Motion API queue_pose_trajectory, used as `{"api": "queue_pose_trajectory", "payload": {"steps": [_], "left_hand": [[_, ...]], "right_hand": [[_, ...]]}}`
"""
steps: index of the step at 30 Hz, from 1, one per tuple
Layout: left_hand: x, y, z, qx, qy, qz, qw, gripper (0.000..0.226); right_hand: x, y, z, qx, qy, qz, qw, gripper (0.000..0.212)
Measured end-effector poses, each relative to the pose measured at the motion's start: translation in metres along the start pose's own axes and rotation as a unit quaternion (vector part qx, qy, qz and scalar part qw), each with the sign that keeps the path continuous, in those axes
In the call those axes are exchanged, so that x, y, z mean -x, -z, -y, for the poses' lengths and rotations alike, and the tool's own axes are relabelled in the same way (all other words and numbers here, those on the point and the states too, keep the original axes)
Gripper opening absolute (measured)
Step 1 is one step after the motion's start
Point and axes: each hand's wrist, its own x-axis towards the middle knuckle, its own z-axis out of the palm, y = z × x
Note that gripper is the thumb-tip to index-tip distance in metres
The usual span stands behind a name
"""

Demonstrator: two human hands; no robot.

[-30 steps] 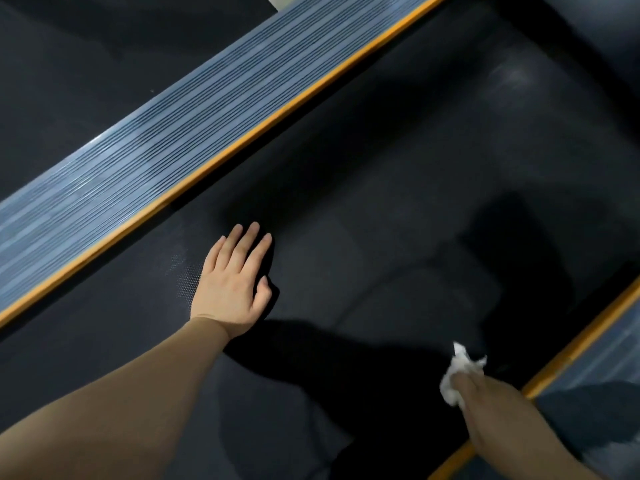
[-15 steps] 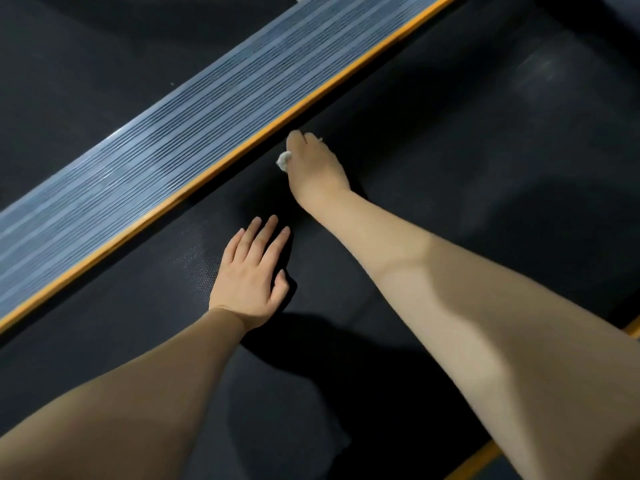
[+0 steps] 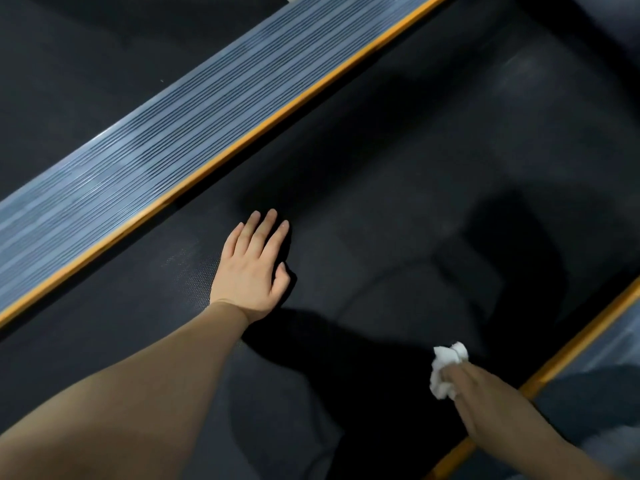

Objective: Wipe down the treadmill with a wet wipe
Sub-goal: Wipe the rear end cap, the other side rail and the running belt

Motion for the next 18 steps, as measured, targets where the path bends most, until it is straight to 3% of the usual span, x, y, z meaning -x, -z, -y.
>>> {"api": "queue_pose_trajectory", "payload": {"steps": [4,6,10,12,15,18], "left_hand": [[0.000,0.000,-0.001,-0.004,-0.002,-0.003,1.000,0.066],[0.000,-0.001,0.000,-0.008,-0.004,-0.005,1.000,0.066],[0.000,-0.003,0.002,-0.012,-0.007,-0.007,1.000,0.067],[0.000,-0.004,0.002,-0.009,-0.004,-0.009,1.000,0.067],[0.000,-0.003,0.003,-0.002,-0.003,-0.008,1.000,0.067],[0.002,-0.002,0.002,0.000,-0.001,0.000,1.000,0.066]], "right_hand": [[-0.072,0.040,0.014,0.007,0.127,-0.076,0.989,0.020],[-0.137,0.081,0.038,-0.020,0.149,-0.092,0.984,0.017],[-0.285,0.167,0.087,-0.024,0.053,-0.148,0.987,0.011],[-0.332,0.193,0.106,0.019,-0.001,-0.157,0.987,0.020],[-0.324,0.177,0.099,0.069,0.039,-0.181,0.980,0.038],[-0.234,0.124,0.071,-0.008,0.098,-0.168,0.981,0.051]]}}
